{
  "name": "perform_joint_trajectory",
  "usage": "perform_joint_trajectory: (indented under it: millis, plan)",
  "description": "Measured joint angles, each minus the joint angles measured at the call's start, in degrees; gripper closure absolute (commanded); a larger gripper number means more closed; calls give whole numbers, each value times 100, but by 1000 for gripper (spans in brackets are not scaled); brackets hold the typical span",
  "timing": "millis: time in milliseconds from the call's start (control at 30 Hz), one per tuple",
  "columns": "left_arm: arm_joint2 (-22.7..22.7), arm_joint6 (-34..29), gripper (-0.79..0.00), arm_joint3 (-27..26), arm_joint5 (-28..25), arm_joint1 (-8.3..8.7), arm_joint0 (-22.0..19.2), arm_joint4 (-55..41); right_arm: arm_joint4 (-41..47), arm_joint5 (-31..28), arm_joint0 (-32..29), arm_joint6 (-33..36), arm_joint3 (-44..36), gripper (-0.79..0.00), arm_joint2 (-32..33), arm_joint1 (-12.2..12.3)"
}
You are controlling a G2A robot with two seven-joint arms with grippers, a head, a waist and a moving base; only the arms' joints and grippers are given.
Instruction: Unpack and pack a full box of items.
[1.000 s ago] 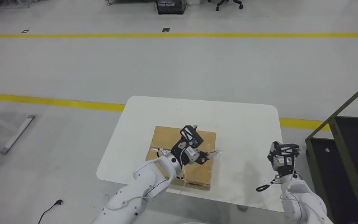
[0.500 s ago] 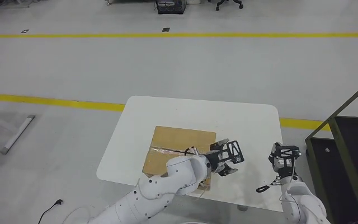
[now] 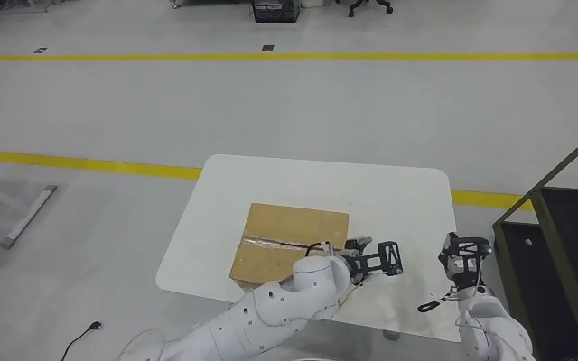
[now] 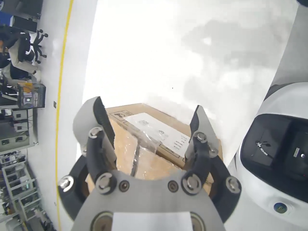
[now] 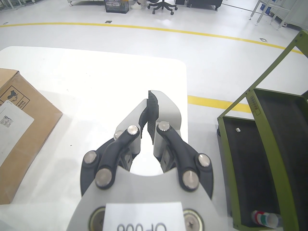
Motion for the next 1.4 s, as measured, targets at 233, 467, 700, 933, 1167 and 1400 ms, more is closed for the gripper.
perform_joint_trajectory:
  millis: [233, 467, 700, 933, 1167, 1400]
  plan:
    - [0, -369, -545, 110, -115, -89, -9, 332, -8, -19, 18, 9, -18, 0, -32, -13]
    - [-56, -777, -326, 183, -150, -159, 3, 671, -24, -37, 49, 18, -15, 0, -29, -21]
    - [-158, -980, -299, 283, -370, -248, 22, 668, -28, -34, 65, 27, -9, 0, -18, -31]
    - [-206, -1116, -157, 383, -514, -339, -22, 807, -32, -37, 76, 45, -15, 0, -5, -38]
    - [-295, -1133, 0, 368, -494, -394, 54, 949, -41, -46, 74, 58, -15, 0, -5, -47]
    - [-666, -1045, 0, -27, -79, -350, 297, 1083, -68, -60, 64, 73, -66, 0, -35, -58]
